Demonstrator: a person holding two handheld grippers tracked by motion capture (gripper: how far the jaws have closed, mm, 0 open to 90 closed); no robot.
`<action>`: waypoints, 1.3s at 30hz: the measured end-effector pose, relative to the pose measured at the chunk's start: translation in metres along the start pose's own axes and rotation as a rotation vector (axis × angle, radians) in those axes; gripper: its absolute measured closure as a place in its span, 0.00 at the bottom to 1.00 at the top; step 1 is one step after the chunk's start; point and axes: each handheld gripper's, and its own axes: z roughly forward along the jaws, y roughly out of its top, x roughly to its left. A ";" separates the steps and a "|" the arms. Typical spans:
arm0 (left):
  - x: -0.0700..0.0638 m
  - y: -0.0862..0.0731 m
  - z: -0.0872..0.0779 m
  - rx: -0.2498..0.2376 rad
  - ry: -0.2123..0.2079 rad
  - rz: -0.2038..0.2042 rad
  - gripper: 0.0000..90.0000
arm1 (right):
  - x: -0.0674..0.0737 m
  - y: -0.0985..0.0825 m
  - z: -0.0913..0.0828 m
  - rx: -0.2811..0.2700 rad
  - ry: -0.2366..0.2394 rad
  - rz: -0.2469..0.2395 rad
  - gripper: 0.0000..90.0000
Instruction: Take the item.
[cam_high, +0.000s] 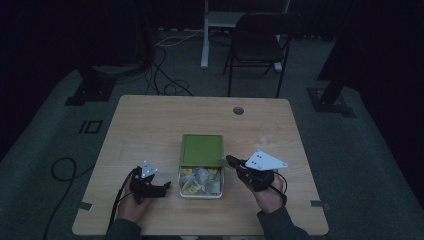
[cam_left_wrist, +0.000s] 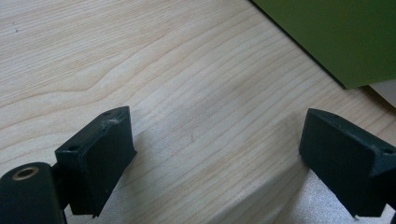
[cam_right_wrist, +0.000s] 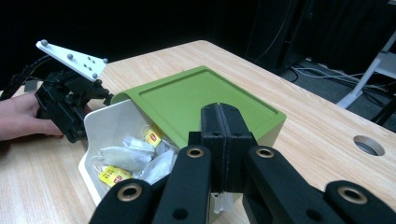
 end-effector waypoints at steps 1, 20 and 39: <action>0.000 0.000 0.000 0.000 0.000 0.000 0.12 | -0.001 0.000 -0.001 0.000 -0.001 0.000 1.00; 0.000 0.000 0.000 0.000 0.000 0.000 0.12 | -0.016 -0.007 -0.005 0.006 -0.048 0.018 1.00; 0.000 0.000 0.000 0.001 0.000 0.000 0.12 | -0.029 -0.012 -0.009 0.013 -0.081 0.035 1.00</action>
